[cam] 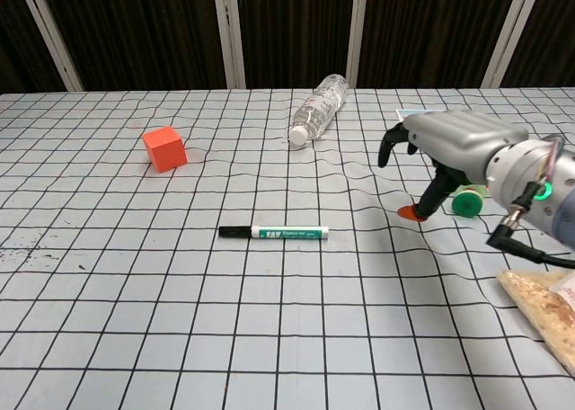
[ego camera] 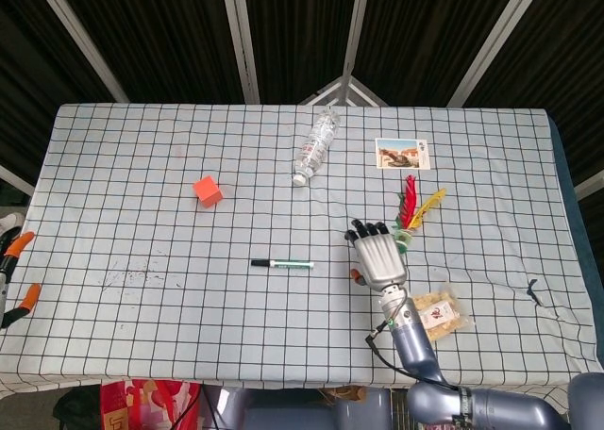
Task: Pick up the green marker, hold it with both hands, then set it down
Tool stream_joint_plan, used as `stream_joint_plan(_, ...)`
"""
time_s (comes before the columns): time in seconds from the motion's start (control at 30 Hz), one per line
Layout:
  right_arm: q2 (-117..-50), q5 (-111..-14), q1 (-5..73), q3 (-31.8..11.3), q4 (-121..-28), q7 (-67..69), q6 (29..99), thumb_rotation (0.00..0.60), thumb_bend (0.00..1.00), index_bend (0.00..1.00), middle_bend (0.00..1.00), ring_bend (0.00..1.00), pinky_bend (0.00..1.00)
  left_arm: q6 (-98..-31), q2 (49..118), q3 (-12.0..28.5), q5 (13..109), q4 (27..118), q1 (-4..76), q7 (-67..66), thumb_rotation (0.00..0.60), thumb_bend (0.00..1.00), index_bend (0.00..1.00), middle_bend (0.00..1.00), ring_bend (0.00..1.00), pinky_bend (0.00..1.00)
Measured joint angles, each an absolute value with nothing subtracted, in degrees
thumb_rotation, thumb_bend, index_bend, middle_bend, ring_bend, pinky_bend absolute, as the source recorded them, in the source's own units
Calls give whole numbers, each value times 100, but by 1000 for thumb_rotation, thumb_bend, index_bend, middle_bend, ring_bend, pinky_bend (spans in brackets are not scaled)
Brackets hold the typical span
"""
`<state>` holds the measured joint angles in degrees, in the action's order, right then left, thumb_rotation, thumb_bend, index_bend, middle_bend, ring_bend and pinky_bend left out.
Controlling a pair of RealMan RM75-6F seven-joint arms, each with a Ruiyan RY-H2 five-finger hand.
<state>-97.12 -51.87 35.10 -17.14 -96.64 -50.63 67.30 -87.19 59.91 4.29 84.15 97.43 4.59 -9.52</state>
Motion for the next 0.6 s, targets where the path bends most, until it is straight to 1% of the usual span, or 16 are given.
stream_joint_plan(0.17, -10268, -4716, 3875, -1833, -9253, -5317, 6717, 600, 256, 347, 191, 224, 190, -8669, 6025, 436, 8442, 9756, 513, -1062, 600, 484, 143, 68, 0, 130)
stream_joint_plan(0.43, -11194, -4306, 4411, -1968, -8466, -5540, 6817, 600, 256, 362, 191, 221, 190, -8642, 6057, 453, 8419, 9804, 557, -1226, 600, 484, 144, 68, 0, 130)
stream_joint_plan(0.6, -11588, -4163, 4653, -2000, -8128, -5596, 6898, 600, 256, 374, 191, 219, 190, -8619, 6093, 455, 8376, 9730, 567, -1216, 600, 484, 143, 68, 0, 130)
